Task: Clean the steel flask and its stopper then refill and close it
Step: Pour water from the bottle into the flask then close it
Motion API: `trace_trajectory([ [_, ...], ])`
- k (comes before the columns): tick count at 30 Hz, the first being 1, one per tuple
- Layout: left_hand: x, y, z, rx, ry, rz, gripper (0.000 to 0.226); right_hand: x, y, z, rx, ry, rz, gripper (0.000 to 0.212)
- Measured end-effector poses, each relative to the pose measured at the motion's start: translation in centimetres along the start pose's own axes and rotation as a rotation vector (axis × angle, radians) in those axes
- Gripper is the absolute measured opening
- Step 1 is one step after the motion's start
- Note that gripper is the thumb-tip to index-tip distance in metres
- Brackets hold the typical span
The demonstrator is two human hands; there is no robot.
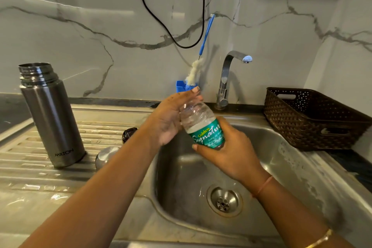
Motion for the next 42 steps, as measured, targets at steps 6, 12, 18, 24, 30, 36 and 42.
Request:
trace_trajectory([
  [6,0.8,0.0,-0.8,-0.132,-0.133,0.001,0.034,-0.3,0.3,-0.2,-0.049,0.265,0.083,0.069],
  [12,0.5,0.3,-0.4,0.116,-0.185,0.008,0.034,-1.4,-0.1,-0.8,0.249,-0.452,-0.048,0.057],
  [18,0.5,0.2,-0.1,0.186,-0.212,-0.016,0.033,-1.2,-0.1,-1.2,0.325,-0.582,-0.041,0.046],
  [24,0.1,0.4,0.4,0.235,-0.178,0.010,0.045,-0.9,0.0,-0.6,0.164,-0.191,0.018,0.053],
  [30,0.0,0.1,1.1,0.225,-0.156,0.015,0.119,0.1,-0.2,2.3,-0.400,-0.082,0.108,0.057],
  [36,3.7,2.1,1.4,0.072,-0.504,0.294,0.088,-3.0,0.1,-0.6,0.066,0.137,-0.170,0.056],
  [42,5.1,3.7,2.5,-0.016,-0.392,0.156,0.054,-0.3,0.6,-2.4,0.143,-0.033,-0.073,0.064],
])
Point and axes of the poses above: each hand's wrist, its own y-axis away from the middle knuckle, its own z-axis out of the back of the hand, x = y × z, the point moved 3 cm from there along -y, towards the middle knuckle, and after that the axes turned 8 degrees about y, right-handed, at the moved point
